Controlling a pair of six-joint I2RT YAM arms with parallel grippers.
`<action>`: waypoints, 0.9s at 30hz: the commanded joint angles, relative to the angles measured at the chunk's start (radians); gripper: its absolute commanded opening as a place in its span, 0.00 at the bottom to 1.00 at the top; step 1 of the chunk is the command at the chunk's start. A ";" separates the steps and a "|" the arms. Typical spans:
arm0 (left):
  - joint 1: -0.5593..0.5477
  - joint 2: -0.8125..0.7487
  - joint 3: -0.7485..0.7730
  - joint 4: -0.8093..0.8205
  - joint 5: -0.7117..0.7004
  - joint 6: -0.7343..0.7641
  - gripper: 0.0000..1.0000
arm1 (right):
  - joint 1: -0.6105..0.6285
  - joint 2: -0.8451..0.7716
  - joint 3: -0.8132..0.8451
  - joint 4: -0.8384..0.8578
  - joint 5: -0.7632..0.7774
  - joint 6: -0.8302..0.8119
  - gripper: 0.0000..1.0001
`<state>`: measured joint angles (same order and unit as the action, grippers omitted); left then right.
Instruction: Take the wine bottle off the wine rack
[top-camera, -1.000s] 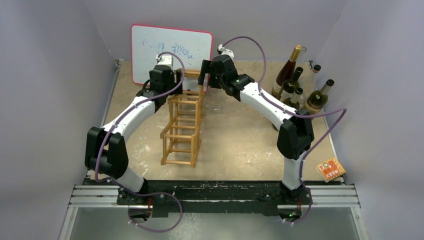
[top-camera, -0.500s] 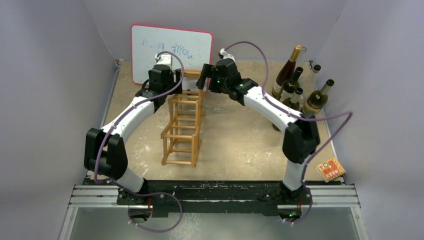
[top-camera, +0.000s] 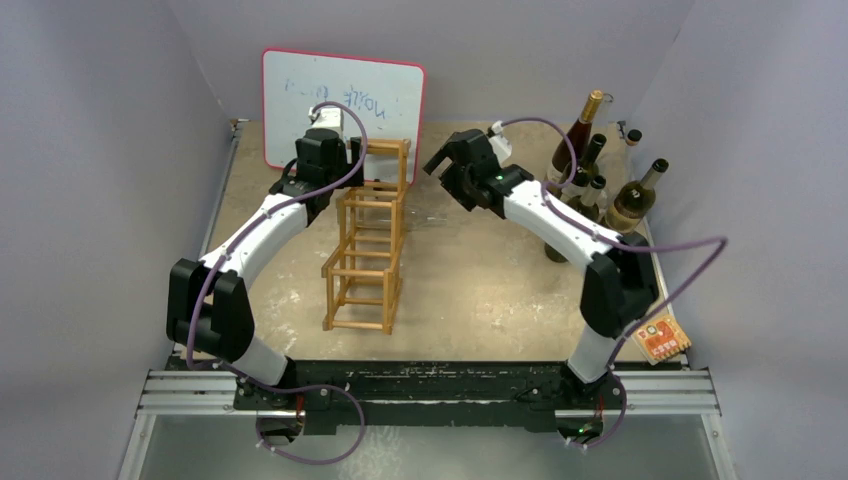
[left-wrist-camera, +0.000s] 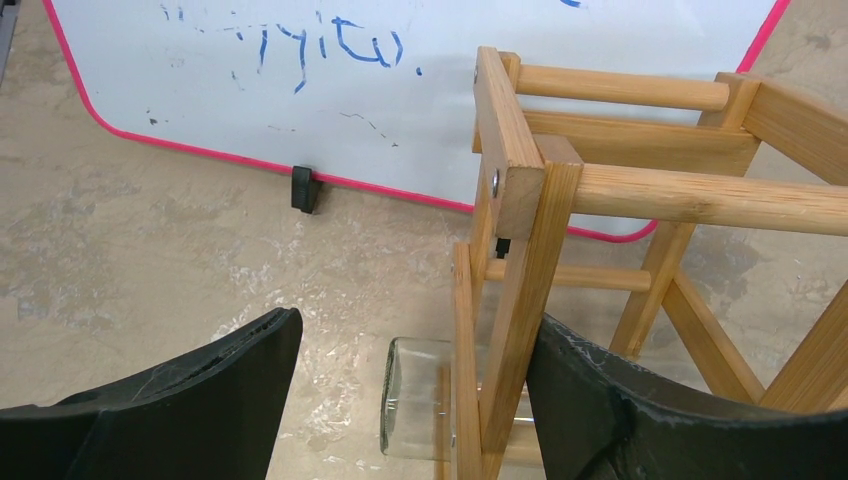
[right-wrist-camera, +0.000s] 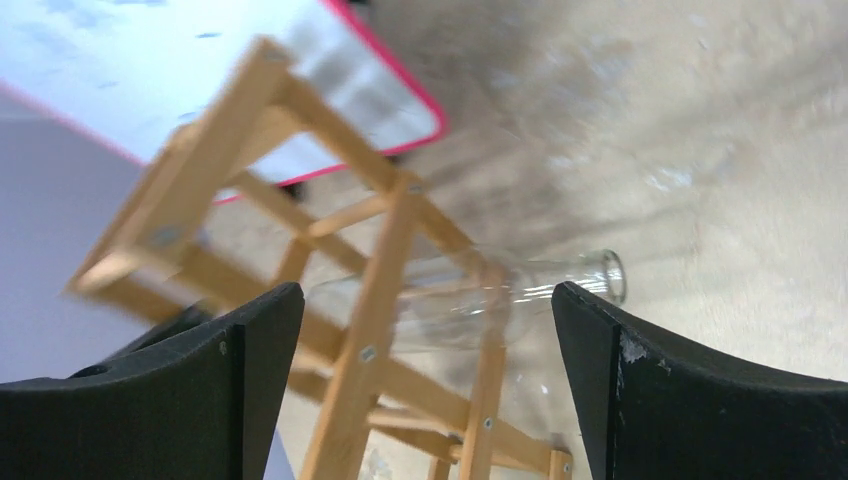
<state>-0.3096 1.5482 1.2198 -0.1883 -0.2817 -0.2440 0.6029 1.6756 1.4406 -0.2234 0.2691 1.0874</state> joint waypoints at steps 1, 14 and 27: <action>0.009 -0.044 0.033 0.050 -0.008 -0.006 0.79 | 0.002 0.162 0.154 -0.334 0.092 0.324 0.95; 0.011 -0.027 0.039 0.050 0.008 -0.009 0.79 | 0.016 0.256 0.050 -0.194 -0.042 0.551 0.91; 0.016 -0.022 0.043 0.049 0.022 -0.016 0.79 | 0.024 0.298 0.020 -0.118 -0.097 0.686 0.86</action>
<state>-0.3038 1.5444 1.2198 -0.1871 -0.2657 -0.2459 0.6220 1.9774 1.4693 -0.3756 0.1669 1.6840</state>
